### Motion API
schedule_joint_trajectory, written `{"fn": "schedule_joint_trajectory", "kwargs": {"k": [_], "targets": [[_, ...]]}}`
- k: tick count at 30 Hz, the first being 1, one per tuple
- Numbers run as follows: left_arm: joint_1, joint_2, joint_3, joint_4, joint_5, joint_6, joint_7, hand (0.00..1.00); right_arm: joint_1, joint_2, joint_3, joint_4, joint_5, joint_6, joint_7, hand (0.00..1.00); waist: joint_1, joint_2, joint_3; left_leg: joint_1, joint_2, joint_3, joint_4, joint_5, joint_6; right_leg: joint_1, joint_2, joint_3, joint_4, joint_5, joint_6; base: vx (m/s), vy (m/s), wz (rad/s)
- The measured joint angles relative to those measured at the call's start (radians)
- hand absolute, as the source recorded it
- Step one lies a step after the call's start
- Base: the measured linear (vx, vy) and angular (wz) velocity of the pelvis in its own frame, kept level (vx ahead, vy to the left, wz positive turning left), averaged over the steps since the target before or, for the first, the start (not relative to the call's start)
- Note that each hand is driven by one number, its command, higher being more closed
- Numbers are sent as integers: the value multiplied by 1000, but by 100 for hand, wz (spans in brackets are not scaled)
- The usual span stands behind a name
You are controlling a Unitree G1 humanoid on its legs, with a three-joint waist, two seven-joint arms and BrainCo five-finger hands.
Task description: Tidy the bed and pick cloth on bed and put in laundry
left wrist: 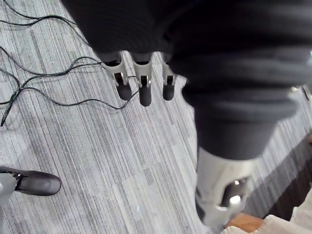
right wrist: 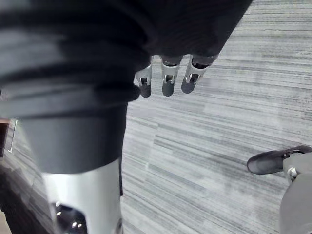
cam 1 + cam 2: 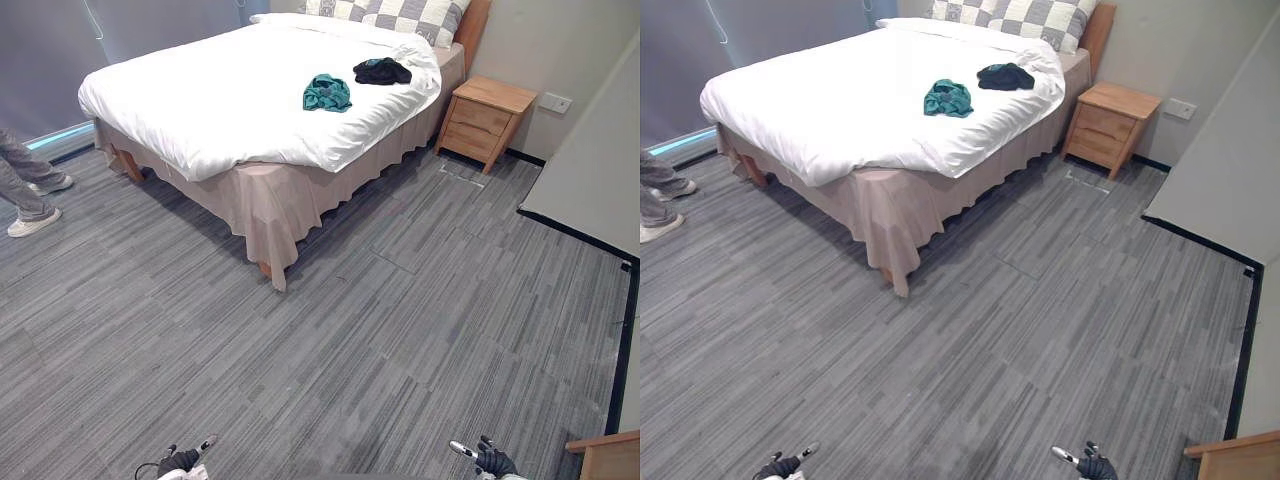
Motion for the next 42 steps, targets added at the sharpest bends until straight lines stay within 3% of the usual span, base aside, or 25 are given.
{"fn": "schedule_joint_trajectory", "kwargs": {"k": [3,5,6,10,12,14,15,16,17,18,19,21,24,26,27,28,30,33,35,37,38,39,40,41,42], "targets": [[-11,3,-13,-1,-1,-3,-11,0,-6,6,0,0,0,0,2,0,0,-14,16,-29,-2,7,48,-32,9,-59,-15,-6,113,-66,-8,-110,-27,-3],[-20,6,-42,-1,-1,-4,-20,0,-12,16,7,0,0,-3,2,0,1,-35,32,-75,-8,35,142,-92,29,-140,-55,-18,276,-163,32,-95,-36,7],[-26,7,-60,-1,-1,-1,-20,0,-8,17,31,0,1,-4,3,0,-3,-49,43,-94,-5,48,177,-114,33,-187,-80,-43,368,-190,79,-4,-39,-4],[-49,25,-58,-1,2,1,-21,0,-31,42,80,11,1,-9,-4,0,6,-32,104,-95,42,74,276,-162,34,-386,-170,-140,786,-181,79,34,-30,-20],[-49,38,-58,-2,22,1,-24,0,-29,42,79,37,2,-10,-14,0,2,-26,119,-64,79,70,286,-182,12,-404,-168,-135,751,-206,88,187,-120,-7],[-55,52,-59,-4,66,0,-43,0,-19,44,79,39,11,-10,-15,0,-7,-21,124,-34,130,60,269,-191,-26,-412,-133,-133,535,-162,83,310,-264,8],[-65,55,-59,-5,81,0,-52,0,-13,46,79,34,26,-10,-14,0,-10,-27,130,-15,147,59,253,-193,-49,-411,-125,-127,367,-84,81,320,-271,14],[-75,59,-58,-5,81,-1,-63,0,-1,53,76,21,57,-8,-13,0,-10,-48,141,10,148,57,236,-198,-80,-397,-138,-100,182,47,85,277,-243,13],[-76,56,-58,-5,80,-1,-65,0,5,57,72,16,67,-6,-13,0,-10,-55,147,24,151,57,235,-204,-95,-384,-144,-102,154,129,88,374,-379,7],[-83,38,-57,-1,80,-1,-66,0,14,67,60,4,91,-3,-13,0,-11,-47,160,58,175,62,235,-217,-120,-360,-120,-122,166,191,27,361,-364,-3],[-92,12,-57,-5,80,-3,-68,0,14,73,38,-13,100,-6,-7,0,-16,-12,174,78,211,77,233,-217,-125,-373,-93,-131,235,121,16,348,-337,-6],[-87,-5,-54,-10,79,-22,-69,0,23,96,14,-35,117,-10,6,0,-22,1,181,109,236,108,240,-189,-137,-414,-88,-141,393,5,-12,265,-259,2],[-70,-38,-4,-30,75,-37,-80,0,39,135,-10,-38,119,-6,30,0,-22,7,162,46,287,77,427,-135,-74,-391,-69,-165,423,-62,-44,304,-339,3],[-39,-59,22,-34,75,-39,-84,0,44,133,-9,-27,117,-10,43,0,-23,30,147,-102,357,-24,705,0,-43,-322,-15,-171,344,-69,-55,255,-191,-10],[-13,-64,22,-27,75,-40,-85,0,48,125,0,-16,114,-16,47,0,-19,37,144,-181,381,-90,861,111,-30,-261,21,-166,284,-73,-66,257,-122,-17],[-3,-67,22,-22,75,-39,-85,0,48,120,6,-13,107,-21,49,0,-15,35,147,-221,377,-119,943,99,-28,-235,33,-161,261,-73,-68,323,-127,-16],[31,-72,22,-18,76,-40,-91,0,36,98,36,0,53,-48,64,0,-4,30,154,-360,298,-152,1122,-28,-39,-131,58,-126,183,-71,-119,333,-129,-13],[81,-100,24,-33,57,-41,-106,0,-4,73,46,-6,35,-71,67,0,50,32,158,-462,179,-42,900,-94,-22,-33,67,-80,115,-79,-127,301,-63,-53],[95,-110,24,-32,51,-39,-106,0,-18,72,55,-23,34,-69,62,0,59,28,158,-475,160,62,722,-82,-12,-4,65,-75,100,-85,-121,292,-4,-34],[87,-113,23,-35,35,-34,-105,0,-25,72,70,-43,34,-65,60,0,61,28,155,-460,169,317,495,-29,33,41,59,-120,98,-132,-103,421,5,31],[79,-113,22,-37,34,-33,-105,0,-22,71,70,-42,35,-64,58,0,60,27,155,-452,170,374,474,-27,43,54,57,-130,99,-147,-96,438,33,80],[65,-114,20,-39,27,-31,-105,0,-17,63,70,-42,35,-59,49,0,50,24,145,-443,163,451,454,-36,87,74,52,-164,108,-184,-68,404,43,89],[56,-113,20,-41,19,-20,-104,0,-16,54,69,-39,36,-53,41,0,44,14,133,-433,149,476,450,-58,165,83,35,-200,138,-230,-41,505,55,82],[52,-111,19,-38,17,-6,-102,0,-21,44,70,-32,37,-48,39,0,43,3,117,-412,138,482,448,-68,197,66,12,-232,206,-272,-12,639,52,60],[42,-103,24,-15,18,12,-103,0,-41,35,68,-18,37,-47,37,0,42,5,107,-385,114,467,423,-70,199,13,-24,-267,405,-313,57,625,58,59]]}}
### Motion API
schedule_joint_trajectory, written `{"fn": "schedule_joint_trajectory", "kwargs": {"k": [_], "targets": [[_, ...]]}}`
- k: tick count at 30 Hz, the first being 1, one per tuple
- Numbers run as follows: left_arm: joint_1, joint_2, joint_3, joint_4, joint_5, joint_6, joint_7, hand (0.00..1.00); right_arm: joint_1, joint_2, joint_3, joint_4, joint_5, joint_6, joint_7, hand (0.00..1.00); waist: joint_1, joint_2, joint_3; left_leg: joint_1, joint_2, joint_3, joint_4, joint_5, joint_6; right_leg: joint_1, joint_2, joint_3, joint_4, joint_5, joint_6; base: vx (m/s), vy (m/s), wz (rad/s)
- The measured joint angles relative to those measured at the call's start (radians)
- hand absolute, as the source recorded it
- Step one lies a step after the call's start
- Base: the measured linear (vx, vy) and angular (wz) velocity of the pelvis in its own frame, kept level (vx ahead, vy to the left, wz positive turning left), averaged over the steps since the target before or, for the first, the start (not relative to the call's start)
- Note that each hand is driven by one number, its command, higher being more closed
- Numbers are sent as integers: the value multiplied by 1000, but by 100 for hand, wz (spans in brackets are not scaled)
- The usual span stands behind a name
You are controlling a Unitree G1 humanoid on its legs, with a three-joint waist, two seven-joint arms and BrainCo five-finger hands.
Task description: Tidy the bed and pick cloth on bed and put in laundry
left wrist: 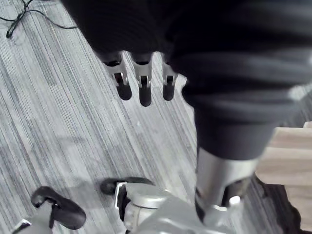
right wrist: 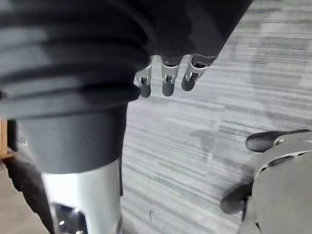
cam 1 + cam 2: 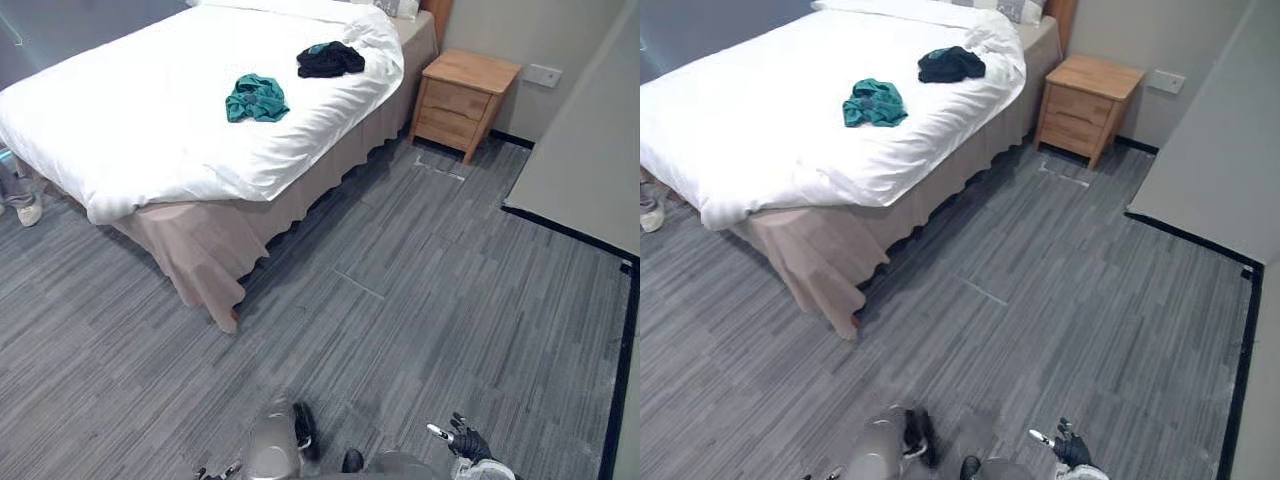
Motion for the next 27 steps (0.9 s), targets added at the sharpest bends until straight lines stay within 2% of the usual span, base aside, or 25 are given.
{"fn": "schedule_joint_trajectory", "kwargs": {"k": [1,2,3,4,5,6,7,8,9,10,12,13,14,15,16,17,18,20,21,22,23,24,26,27], "targets": [[-7,19,-10,9,5,4,3,0,-20,-1,-2,4,2,-1,1,0,-15,-21,1,23,-34,-36,-31,-13,6,-109,-79,-15,269,33,67,614,60,68],[-9,29,-12,8,6,4,7,0,-31,1,-2,12,2,-2,3,0,-21,-27,4,38,-40,-52,-35,-13,-3,-155,-111,-16,370,40,74,484,46,88],[-16,44,-14,13,16,2,15,0,-39,6,-2,31,2,-1,2,0,-24,-31,6,77,-49,-86,-49,-19,-14,-195,-151,-14,456,22,58,474,7,89],[-16,52,-22,14,20,-3,20,0,-39,11,-1,37,2,-1,-2,0,-22,-27,10,129,-51,-123,-74,-22,-22,-210,-175,-13,448,12,53,473,-21,89],[-16,56,-23,13,20,-5,20,0,-39,13,-1,38,2,-1,-3,0,-22,-17,16,160,-50,-145,-96,-20,-29,-211,-181,-9,409,10,50,435,-70,96],[-22,59,-38,9,20,-10,21,0,-35,14,0,39,6,-2,-5,0,-29,-7,19,220,-43,-195,-155,-5,-59,-219,-179,17,277,13,48,384,-121,102],[-30,67,-48,2,17,-12,21,0,-30,23,0,37,20,-2,-8,0,-27,6,16,247,-35,-232,-201,7,-86,-250,-169,60,131,40,59,358,-153,103],[-38,72,-48,1,17,-13,22,0,-30,29,0,37,27,-3,-10,0,-27,5,15,254,-29,-251,-216,9,-99,-267,-163,91,57,69,64,312,-213,86],[-51,80,-48,3,16,-13,23,0,-27,41,0,37,44,-2,-12,0,-27,0,13,255,-19,-281,-228,9,-118,-290,-157,139,-59,126,68,374,-339,102],[-71,82,-20,3,-2,-12,24,0,-10,78,-1,35,51,9,-13,0,-22,-6,16,257,32,-343,-207,-29,-170,-324,-145,230,-299,290,73,383,-369,95],[-56,65,36,-8,-1,-10,26,0,27,89,-8,12,62,14,-12,0,-20,-12,13,272,75,-374,-152,-74,-228,-340,-146,263,-327,361,76,341,-365,64],[-45,61,49,-13,1,-10,26,0,43,90,-2,10,62,15,-11,0,-21,-20,8,281,86,-387,-131,-92,-251,-341,-147,270,-313,373,68,421,-433,60],[-28,64,66,-28,8,-9,25,0,82,107,3,4,63,19,-10,0,-19,-55,-17,284,97,-419,-86,-129,-296,-338,-151,287,-284,378,49,406,-390,53],[-22,67,67,-35,15,-8,26,0,101,120,3,-2,67,20,-11,0,-16,-76,-29,284,96,-429,-73,-145,-316,-337,-153,291,-273,378,36,641,-622,65],[-32,38,75,-33,20,-3,25,0,107,113,-1,-10,93,27,-13,0,-19,-31,-29,304,156,-453,-58,-170,-344,-354,-115,261,-167,428,29,525,-499,46],[-24,0,75,-40,20,-5,19,0,109,99,1,-25,96,30,-14,0,-22,-4,-45,317,190,-436,-60,-138,-348,-369,-93,238,-100,352,3,490,-467,46],[-28,-15,73,-43,19,-6,15,0,104,94,0,-28,99,31,-14,0,-29,3,-46,314,199,-422,-51,-114,-334,-371,-93,225,-75,323,-1,316,-317,56],[-55,-51,65,-45,20,-12,4,0,98,81,0,-30,102,41,-12,0,-47,15,-38,232,256,-395,116,-25,-235,-318,-93,172,-65,277,-28,390,-484,76],[-56,-56,51,-44,22,-18,-7,0,98,80,0,-28,106,47,-13,0,-47,25,-32,186,297,-375,225,-13,-232,-267,-88,142,-88,270,-42,394,-483,57],[-49,-57,27,-43,24,-29,-9,0,98,72,0,-26,121,48,-12,0,-46,36,-31,172,310,-337,282,-28,-255,-206,-78,119,-130,267,-54,316,-347,32],[-48,-56,17,-44,24,-40,-11,0,98,67,-2,-27,122,44,-12,0,-44,38,-31,171,300,-318,286,-43,-276,-172,-75,113,-157,265,-58,279,-270,10],[-41,-55,-4,-44,25,-55,-11,0,94,63,-3,-27,121,36,-11,0,-44,38,-31,170,261,-289,256,-55,-295,-141,-74,113,-194,266,-62,236,-193,-6],[-42,-57,-26,-44,22,-73,-12,0,73,60,-8,-26,118,31,-6,0,-45,41,-30,161,190,-272,136,-56,-296,-113,-63,120,-244,273,-70,218,-113,-19],[-46,-58,-33,-44,20,-75,-12,0,66,62,-8,-26,111,32,-3,0,-44,41,-31,154,160,-274,61,-48,-284,-112,-57,129,-255,274,-72,223,-11,-25]]}}
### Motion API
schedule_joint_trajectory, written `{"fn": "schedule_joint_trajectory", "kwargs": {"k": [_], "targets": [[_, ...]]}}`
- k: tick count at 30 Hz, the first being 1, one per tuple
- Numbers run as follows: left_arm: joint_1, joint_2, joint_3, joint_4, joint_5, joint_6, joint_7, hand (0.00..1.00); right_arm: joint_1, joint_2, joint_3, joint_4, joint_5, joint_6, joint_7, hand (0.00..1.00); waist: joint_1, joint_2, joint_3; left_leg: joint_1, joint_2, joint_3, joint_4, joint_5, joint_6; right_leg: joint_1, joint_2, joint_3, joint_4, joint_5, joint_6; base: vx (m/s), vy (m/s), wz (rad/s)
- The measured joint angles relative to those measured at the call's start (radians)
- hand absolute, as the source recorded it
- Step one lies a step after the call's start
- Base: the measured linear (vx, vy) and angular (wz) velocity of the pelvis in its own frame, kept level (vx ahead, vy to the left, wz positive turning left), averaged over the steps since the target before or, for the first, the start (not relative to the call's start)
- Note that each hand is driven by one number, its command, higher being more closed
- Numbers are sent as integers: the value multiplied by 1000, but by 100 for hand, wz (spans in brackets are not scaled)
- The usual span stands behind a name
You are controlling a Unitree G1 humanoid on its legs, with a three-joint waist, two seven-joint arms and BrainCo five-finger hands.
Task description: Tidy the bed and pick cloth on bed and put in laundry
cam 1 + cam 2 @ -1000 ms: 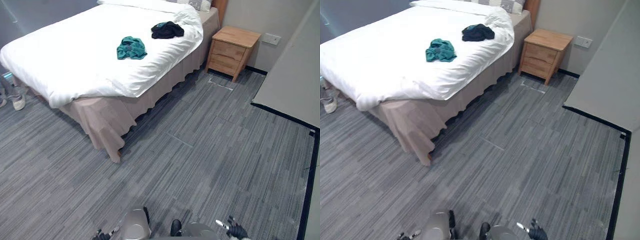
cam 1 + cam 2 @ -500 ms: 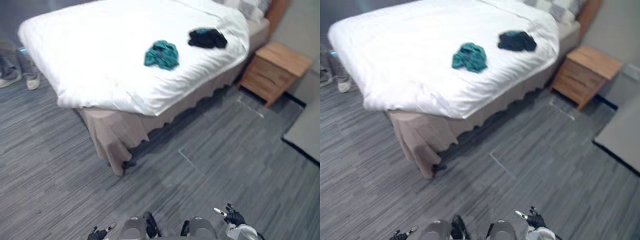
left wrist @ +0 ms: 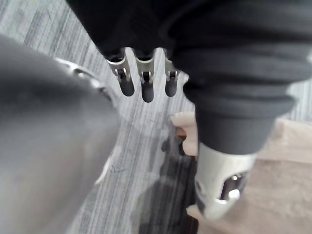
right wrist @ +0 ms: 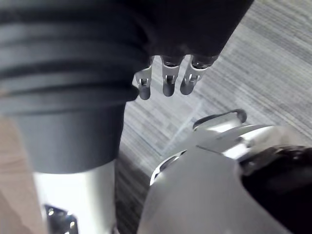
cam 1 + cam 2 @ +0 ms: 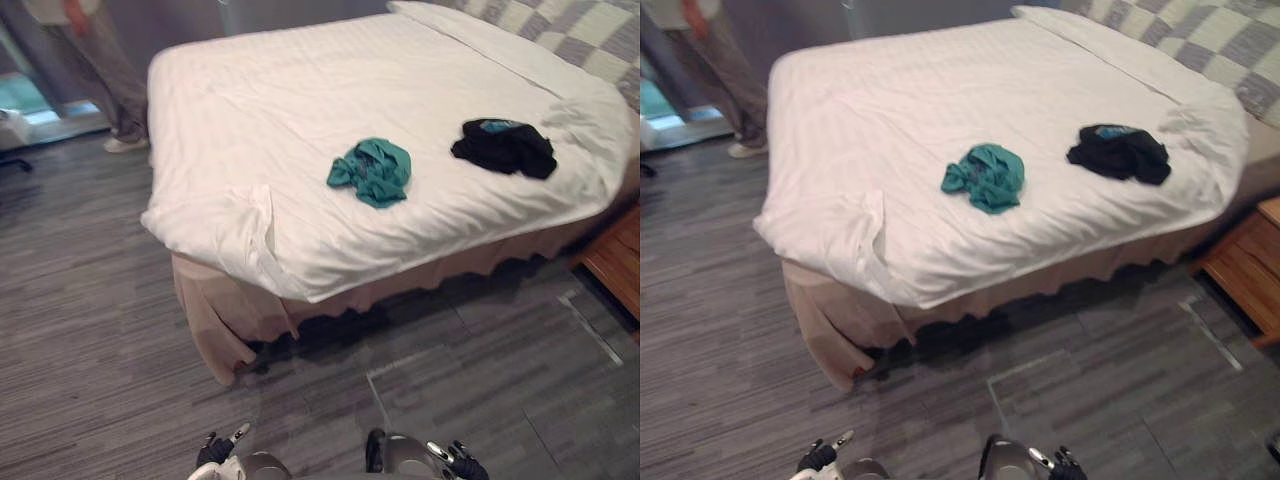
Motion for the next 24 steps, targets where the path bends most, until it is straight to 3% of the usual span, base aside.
{"fn": "schedule_joint_trajectory", "kwargs": {"k": [1,3,7,11,13,14,16,17,18,19,20,21,24], "targets": [[-5,-8,-5,0,-2,0,1,0,-6,2,0,1,-31,7,2,0,0,1,1,-9,-45,-9,-121,34,24,3,10,8,-6,1,1,268,28,-22],[-10,-5,2,-12,-9,-4,3,0,-5,17,0,2,-34,18,3,0,12,-17,5,27,-82,-21,-206,68,20,17,4,22,-25,3,7,221,38,-9],[-19,13,12,-20,-11,4,10,0,-1,38,18,0,-35,30,9,0,26,-53,15,27,-101,-4,-191,63,32,50,-14,17,-90,22,33,148,76,6],[-21,19,6,-20,-40,12,9,0,-8,38,25,-3,-33,26,8,0,28,-56,13,43,-112,16,-189,61,33,68,-29,13,-86,10,49,66,54,4],[-30,34,-27,-15,-41,33,8,0,-16,34,27,4,-31,27,6,0,19,-57,14,37,-121,-3,-190,51,48,45,-42,-7,-29,-28,63,-8,-9,29],[-39,48,-56,1,-39,52,9,0,-12,29,28,6,-32,27,5,0,8,-58,15,49,-138,-24,-214,44,48,16,-65,-19,68,-72,93,-26,0,38],[-46,65,-83,20,-39,73,11,0,-12,25,30,21,-32,27,6,0,-1,-59,19,84,-155,-59,-260,40,51,-14,-93,-27,196,-88,116,-43,23,37],[-45,70,-91,22,-39,76,11,0,-10,24,28,24,-31,27,6,0,-4,-60,19,97,-155,-70,-271,41,51,-30,-98,-23,253,-88,116,-62,27,46],[-46,85,-100,28,-39,78,11,0,3,28,30,25,-32,26,6,0,-11,-55,20,113,-151,-94,-286,45,47,-63,-94,-3,289,-126,105,-43,-1,39],[-46,96,-100,33,-39,78,10,0,6,30,36,26,-31,26,6,0,-12,-61,16,110,-151,-109,-291,48,44,-62,-86,21,254,-126,99,-55,-43,64],[-43,121,-100,40,-39,76,11,0,20,42,54,26,-30,26,6,0,-15,-106,0,108,-178,-127,-309,56,29,-57,-89,80,142,-77,83,-5,-126,71],[-44,139,-95,53,-42,72,14,0,27,50,50,44,-29,26,2,0,-22,-125,1,113,-186,-145,-328,71,22,-42,-99,75,113,-59,86,47,-140,68],[-34,106,-59,52,-61,64,37,0,20,51,49,46,-30,35,-5,0,-8,-115,-18,129,-172,-118,-398,125,10,-38,-76,64,36,-31,79,91,-67,4]]}}
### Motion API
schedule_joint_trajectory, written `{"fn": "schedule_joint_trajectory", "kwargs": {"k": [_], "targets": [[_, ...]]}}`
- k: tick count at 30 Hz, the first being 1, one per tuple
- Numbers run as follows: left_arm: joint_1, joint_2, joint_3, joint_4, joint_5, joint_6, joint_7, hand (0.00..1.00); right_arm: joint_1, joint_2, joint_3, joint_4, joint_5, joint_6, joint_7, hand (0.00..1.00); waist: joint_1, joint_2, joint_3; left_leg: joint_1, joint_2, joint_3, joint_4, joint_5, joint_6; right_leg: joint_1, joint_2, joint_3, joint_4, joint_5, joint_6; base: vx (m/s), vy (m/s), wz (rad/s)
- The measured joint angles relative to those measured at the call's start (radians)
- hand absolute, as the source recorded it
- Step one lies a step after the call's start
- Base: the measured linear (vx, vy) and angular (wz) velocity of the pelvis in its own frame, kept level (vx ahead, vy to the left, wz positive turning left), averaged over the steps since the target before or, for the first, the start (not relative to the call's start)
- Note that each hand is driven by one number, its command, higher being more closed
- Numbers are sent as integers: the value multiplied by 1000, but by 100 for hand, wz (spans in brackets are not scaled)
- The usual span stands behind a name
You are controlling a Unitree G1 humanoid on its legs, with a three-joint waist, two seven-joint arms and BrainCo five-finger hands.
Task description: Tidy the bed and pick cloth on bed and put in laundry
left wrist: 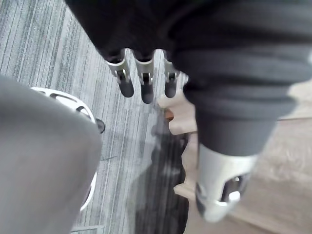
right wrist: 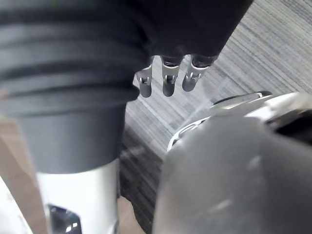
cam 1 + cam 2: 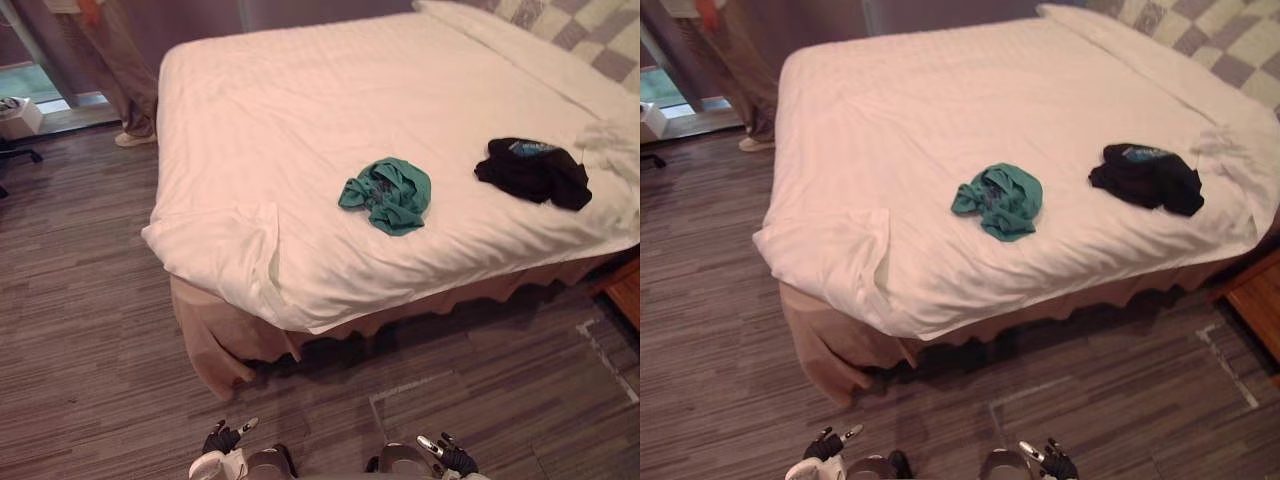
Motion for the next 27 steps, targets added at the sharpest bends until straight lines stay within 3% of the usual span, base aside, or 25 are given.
{"fn": "schedule_joint_trajectory", "kwargs": {"k": [4,8,11,15,17,20,22,27], "targets": [[9,-36,16,-6,-62,-70,29,0,-5,-24,-2,-1,-1,5,4,0,3,42,-1,16,1,11,-40,18,-2,44,19,3,-102,58,4,121,14,-6],[12,-29,62,-121,-77,-169,89,0,1,-25,-2,-1,-2,23,6,0,4,41,-7,47,-6,7,-71,19,-2,90,19,-16,-152,66,10,65,17,7],[11,35,72,-383,19,-272,190,0,1,-26,4,-2,-2,26,6,0,13,39,-12,33,-10,-8,-73,23,0,88,17,-38,-162,67,10,55,2,14],[-16,116,121,-680,108,-318,251,0,9,-41,16,-1,-1,26,-4,0,11,50,-16,32,-20,-31,-118,55,4,89,16,-68,-174,68,8,21,-13,23],[-42,165,141,-790,131,-319,253,0,16,-46,18,-3,0,26,-8,0,10,59,-21,32,-20,-44,-129,62,4,93,16,-82,-177,68,8,12,-10,19],[-66,246,152,-861,140,-312,184,0,29,-48,17,-3,-1,27,-15,0,9,63,-25,36,-20,-49,-130,62,3,107,16,-90,-190,73,6,2,-3,7],[-101,315,148,-872,140,-287,115,0,33,-56,17,-3,-1,28,-17,0,9,66,-27,35,-20,-45,-133,66,8,107,17,-90,-198,83,6,0,0,0],[-201,439,61,-860,140,-205,37,0,42,-72,7,-7,-2,30,-14,0,4,70,-34,32,-22,-9,-139,74,12,94,20,-60,-225,114,2,-62,19,-19]]}}
